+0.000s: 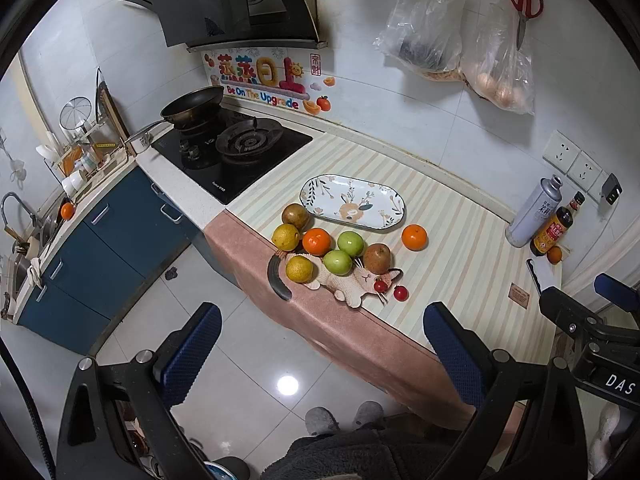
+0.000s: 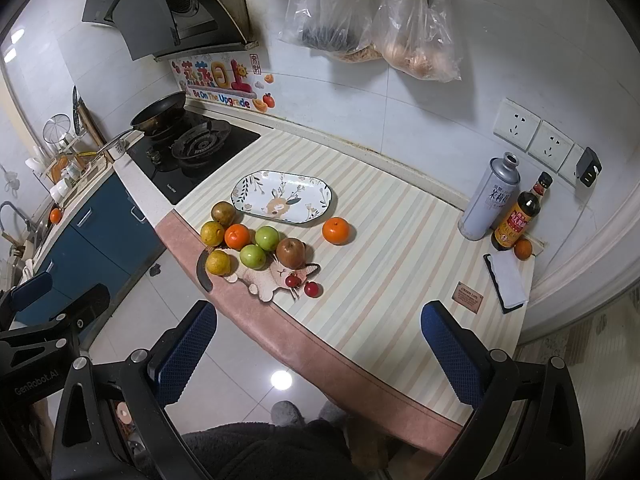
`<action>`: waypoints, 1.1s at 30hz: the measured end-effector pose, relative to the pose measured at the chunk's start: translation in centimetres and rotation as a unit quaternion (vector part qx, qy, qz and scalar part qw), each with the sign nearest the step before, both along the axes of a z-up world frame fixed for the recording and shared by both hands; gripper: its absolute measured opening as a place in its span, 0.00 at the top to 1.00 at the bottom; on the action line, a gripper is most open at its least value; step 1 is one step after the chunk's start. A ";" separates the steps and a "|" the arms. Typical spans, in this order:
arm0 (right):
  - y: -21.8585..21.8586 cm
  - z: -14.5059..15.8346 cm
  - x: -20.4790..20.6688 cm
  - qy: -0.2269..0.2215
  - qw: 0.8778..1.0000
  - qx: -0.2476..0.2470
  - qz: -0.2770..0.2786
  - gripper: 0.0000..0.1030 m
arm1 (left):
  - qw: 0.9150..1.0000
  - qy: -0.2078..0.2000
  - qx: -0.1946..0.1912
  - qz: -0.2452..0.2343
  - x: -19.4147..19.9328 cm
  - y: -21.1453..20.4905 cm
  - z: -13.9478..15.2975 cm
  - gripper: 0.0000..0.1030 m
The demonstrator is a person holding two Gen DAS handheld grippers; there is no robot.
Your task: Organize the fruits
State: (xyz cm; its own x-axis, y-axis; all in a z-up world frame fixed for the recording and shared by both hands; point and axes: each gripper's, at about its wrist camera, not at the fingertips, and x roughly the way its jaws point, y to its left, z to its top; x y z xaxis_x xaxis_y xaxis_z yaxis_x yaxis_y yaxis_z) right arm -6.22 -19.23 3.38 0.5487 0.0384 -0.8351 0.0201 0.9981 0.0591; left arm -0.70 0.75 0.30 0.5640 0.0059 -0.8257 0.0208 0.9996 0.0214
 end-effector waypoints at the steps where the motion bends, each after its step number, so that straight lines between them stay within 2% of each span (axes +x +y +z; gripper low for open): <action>1: 0.0 0.0 0.0 -0.001 1.000 0.000 0.000 0.00 | 1.000 0.000 0.000 0.000 0.0 0.0 0.0 0.00; 13: -0.3 -0.2 0.1 -0.002 1.000 0.011 -0.001 0.00 | 1.000 0.001 0.001 0.006 0.3 -0.5 -0.1 0.00; 16: -0.7 -0.9 1.0 0.000 1.000 0.026 -0.007 0.00 | 1.000 -0.003 0.002 0.018 1.3 -0.5 -0.6 0.00; 19: -1.8 -2.3 2.9 0.008 0.999 0.043 -0.007 0.00 | 0.998 -0.017 0.020 0.053 3.2 0.3 -1.5 0.00; 25: -2.7 -8.0 8.9 0.046 0.995 0.086 0.009 0.00 | 0.990 0.003 0.062 0.128 7.9 3.3 -5.5 0.00; 29: -1.8 -13.5 13.1 0.085 0.991 0.099 0.015 0.00 | 0.983 0.059 0.064 0.159 11.8 6.2 -10.3 0.00; 33: -0.5 -19.0 17.5 0.126 0.986 0.112 0.004 0.00 | 0.979 0.114 0.050 0.160 15.8 8.7 -14.7 0.00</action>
State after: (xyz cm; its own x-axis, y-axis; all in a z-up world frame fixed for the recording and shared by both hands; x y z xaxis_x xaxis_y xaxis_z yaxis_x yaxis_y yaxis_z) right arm 11.28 -19.77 -15.62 0.3230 0.2416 -0.9151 0.0543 0.9606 0.2727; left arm 15.10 9.46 -14.42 0.3209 0.2393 -0.9164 -0.2771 0.9489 0.1507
